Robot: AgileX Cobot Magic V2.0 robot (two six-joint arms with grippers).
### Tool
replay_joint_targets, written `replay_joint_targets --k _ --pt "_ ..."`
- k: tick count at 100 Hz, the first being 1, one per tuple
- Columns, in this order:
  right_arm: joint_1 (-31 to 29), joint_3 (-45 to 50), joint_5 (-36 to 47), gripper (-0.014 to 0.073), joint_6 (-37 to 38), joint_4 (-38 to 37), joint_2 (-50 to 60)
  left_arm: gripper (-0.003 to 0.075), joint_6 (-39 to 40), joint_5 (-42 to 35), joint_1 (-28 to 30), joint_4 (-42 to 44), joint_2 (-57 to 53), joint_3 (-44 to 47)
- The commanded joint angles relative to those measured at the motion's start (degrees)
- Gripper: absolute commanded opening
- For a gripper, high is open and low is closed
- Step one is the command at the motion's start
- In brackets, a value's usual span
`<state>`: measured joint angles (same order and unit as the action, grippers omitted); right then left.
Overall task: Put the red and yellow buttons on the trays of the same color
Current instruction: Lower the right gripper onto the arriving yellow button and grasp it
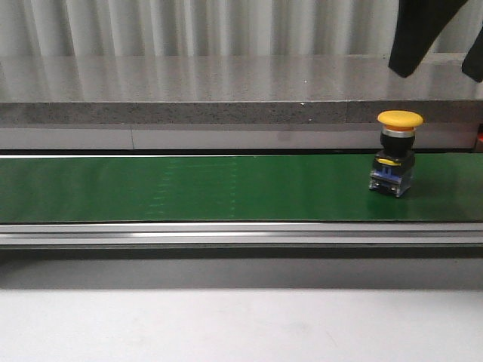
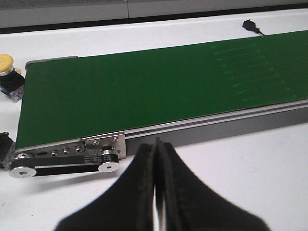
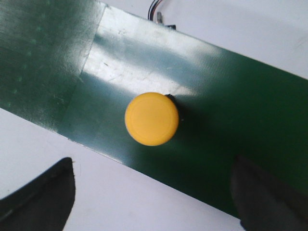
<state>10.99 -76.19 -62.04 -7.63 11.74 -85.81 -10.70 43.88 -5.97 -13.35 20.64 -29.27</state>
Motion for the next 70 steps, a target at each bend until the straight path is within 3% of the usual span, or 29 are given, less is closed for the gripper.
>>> replay_joint_targets --k 1,35,42,59,70 --pt "-0.12 -1.29 1.70 0.0647 -0.80 -0.16 0.25 -0.0020 0.22 -3.97 -0.46 -1.30 0.38 -1.36" --pt "-0.36 -1.29 5.18 0.0629 -1.15 -4.22 -6.93 -0.0020 0.22 -3.97 -0.46 -1.30 0.38 -1.36" --pt "-0.81 -1.29 5.22 0.0549 -1.15 -4.45 -7.98 -0.0020 0.22 -3.97 -0.46 -1.30 0.38 -1.36" --pt "-1.23 -1.29 5.16 0.0230 -1.10 -4.45 -8.44 -0.0020 0.22 -3.97 -0.46 -1.30 0.38 -1.36" --pt "-1.30 -1.29 5.09 0.0160 -1.10 -4.45 -7.90 -0.0020 0.22 -3.97 -0.46 -1.30 0.38 -1.36"
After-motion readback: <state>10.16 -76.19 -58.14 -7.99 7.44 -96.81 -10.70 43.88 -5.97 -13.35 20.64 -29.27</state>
